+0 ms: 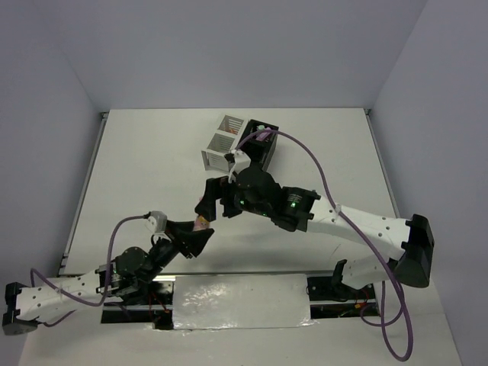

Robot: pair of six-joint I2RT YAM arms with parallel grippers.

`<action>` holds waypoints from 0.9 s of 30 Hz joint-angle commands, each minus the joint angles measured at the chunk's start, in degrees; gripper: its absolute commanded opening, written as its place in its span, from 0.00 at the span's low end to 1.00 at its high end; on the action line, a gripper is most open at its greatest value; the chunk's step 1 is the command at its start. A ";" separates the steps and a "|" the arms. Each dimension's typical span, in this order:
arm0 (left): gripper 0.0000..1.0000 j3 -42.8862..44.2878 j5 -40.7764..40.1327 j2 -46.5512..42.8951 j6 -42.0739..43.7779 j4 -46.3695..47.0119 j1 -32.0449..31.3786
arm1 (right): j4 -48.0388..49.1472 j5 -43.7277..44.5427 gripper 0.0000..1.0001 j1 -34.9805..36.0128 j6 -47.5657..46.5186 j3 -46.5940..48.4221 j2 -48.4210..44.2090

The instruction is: Sort the stationery into containers

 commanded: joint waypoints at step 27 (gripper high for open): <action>0.99 36.12 -24.99 33.92 -21.95 -52.57 0.09 | 17.99 4.85 0.00 -17.83 -11.93 1.99 -0.42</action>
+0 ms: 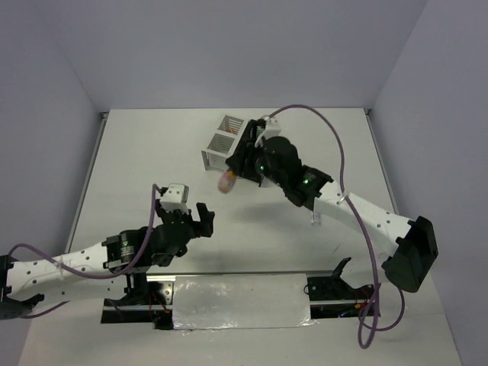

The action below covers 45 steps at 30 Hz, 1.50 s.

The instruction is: Sort the stationery into containers

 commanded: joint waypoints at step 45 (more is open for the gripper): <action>0.99 17.86 12.91 4.63 9.53 -26.54 24.81 | -15.86 15.43 1.00 -17.77 -13.93 29.78 20.00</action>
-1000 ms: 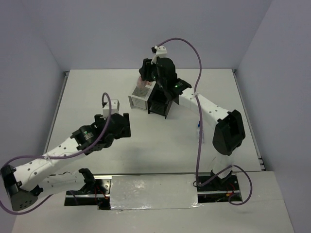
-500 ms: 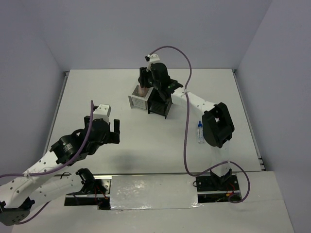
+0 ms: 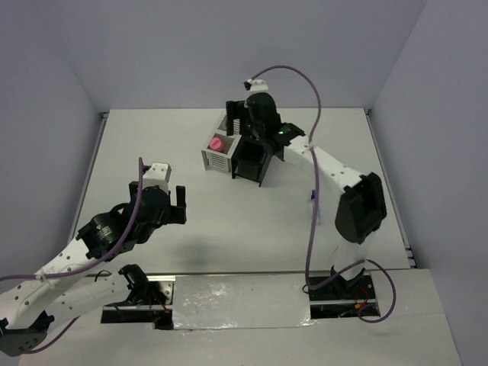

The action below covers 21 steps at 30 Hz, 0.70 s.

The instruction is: Sort the stationery into containers

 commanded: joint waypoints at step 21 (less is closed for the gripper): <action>1.00 -0.08 -0.54 0.70 0.37 1.49 2.70 | -21.57 -7.18 0.81 -25.38 13.03 -48.77 -25.21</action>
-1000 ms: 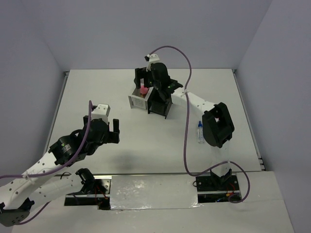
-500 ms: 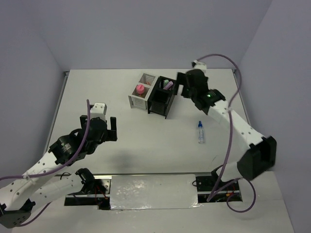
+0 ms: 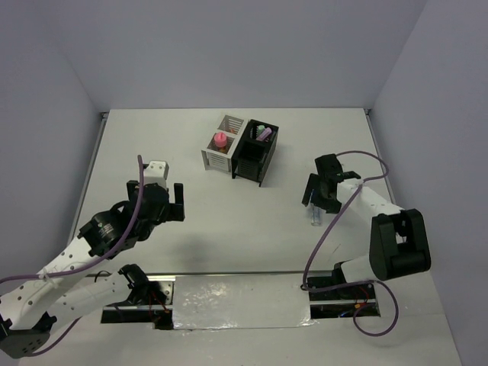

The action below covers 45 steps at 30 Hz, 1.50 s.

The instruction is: Sort the stationery into containers

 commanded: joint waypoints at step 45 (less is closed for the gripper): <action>0.71 1.21 50.64 11.80 -10.84 34.97 0.19 | 23.41 -22.94 0.00 47.11 -9.86 3.37 -23.32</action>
